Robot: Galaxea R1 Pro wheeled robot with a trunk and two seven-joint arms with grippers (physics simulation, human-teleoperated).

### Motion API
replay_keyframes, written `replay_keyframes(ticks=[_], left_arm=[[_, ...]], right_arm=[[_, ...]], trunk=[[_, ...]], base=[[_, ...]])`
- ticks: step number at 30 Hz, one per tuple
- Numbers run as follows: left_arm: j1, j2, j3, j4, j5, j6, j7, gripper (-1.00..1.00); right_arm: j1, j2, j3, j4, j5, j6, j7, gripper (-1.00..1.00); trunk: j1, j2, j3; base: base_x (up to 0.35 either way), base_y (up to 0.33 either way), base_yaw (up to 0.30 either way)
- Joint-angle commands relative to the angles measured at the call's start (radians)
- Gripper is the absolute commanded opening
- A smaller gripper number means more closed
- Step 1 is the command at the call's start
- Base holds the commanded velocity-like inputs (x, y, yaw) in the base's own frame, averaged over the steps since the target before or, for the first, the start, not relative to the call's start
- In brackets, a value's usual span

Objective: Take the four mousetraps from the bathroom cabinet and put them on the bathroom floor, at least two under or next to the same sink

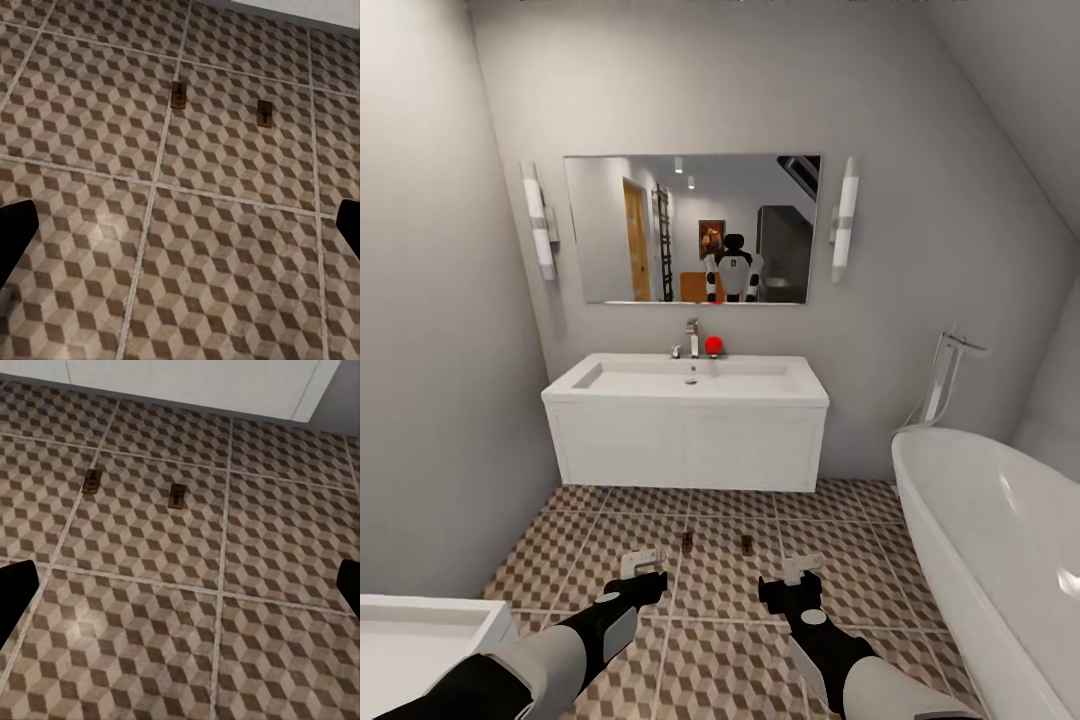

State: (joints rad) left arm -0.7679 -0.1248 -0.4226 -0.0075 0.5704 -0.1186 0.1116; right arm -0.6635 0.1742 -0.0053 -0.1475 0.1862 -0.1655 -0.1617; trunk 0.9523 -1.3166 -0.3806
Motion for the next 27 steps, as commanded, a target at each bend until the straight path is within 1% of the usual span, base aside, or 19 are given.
replay_keyframes(ticks=[1,27], left_arm=[[-0.001,0.000,-0.008,0.001,0.007,-0.003,0.003,1.00],[-0.001,0.001,-0.008,0.001,0.007,-0.003,0.003,1.00]], right_arm=[[-0.001,0.000,-0.001,0.001,0.009,-0.002,-0.006,1.00],[-0.001,0.000,-0.001,0.002,0.009,-0.002,-0.006,1.00]], trunk=[[-0.004,0.007,0.002],[-0.104,0.189,0.084]], base=[[0.000,0.000,0.000],[0.000,0.000,0.000]])
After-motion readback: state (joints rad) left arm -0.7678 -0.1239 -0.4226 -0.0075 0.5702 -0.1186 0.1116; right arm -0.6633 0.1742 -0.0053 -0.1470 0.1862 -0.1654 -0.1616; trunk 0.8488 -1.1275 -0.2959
